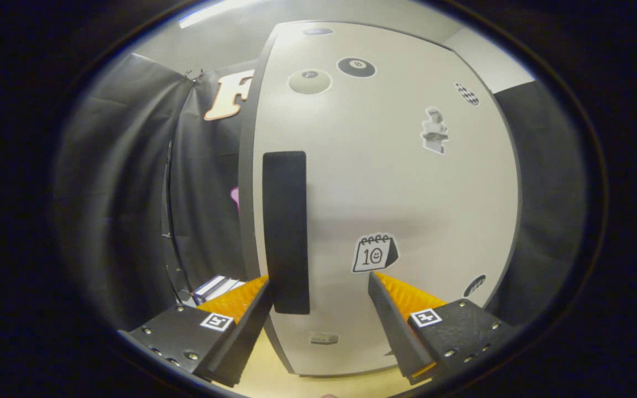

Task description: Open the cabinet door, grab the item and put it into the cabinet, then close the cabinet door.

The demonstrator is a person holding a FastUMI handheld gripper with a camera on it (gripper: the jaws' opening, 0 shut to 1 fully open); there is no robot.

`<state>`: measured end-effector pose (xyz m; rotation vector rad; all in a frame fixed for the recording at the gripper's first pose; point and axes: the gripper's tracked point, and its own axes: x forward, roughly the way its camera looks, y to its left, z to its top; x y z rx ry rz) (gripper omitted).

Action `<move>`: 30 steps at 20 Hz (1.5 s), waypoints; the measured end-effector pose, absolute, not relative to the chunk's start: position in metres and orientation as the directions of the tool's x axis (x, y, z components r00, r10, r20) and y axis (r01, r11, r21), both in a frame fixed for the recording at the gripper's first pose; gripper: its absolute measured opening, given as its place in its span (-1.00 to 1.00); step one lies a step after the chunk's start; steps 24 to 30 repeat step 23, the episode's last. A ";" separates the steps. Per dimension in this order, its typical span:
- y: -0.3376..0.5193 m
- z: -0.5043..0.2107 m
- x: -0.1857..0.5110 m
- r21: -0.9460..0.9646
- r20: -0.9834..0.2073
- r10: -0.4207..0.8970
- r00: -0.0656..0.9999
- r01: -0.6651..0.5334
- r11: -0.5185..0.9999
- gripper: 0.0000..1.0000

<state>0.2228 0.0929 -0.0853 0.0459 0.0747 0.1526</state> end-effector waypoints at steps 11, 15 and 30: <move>0.044 -0.045 0.107 0.043 -0.042 0.112 0.993 -0.110 0.993 1.00; 0.016 -0.032 0.060 0.030 -0.037 0.080 0.996 -0.079 0.996 1.00; -0.009 -0.024 -0.008 0.016 -0.022 0.054 0.998 -0.054 0.998 1.00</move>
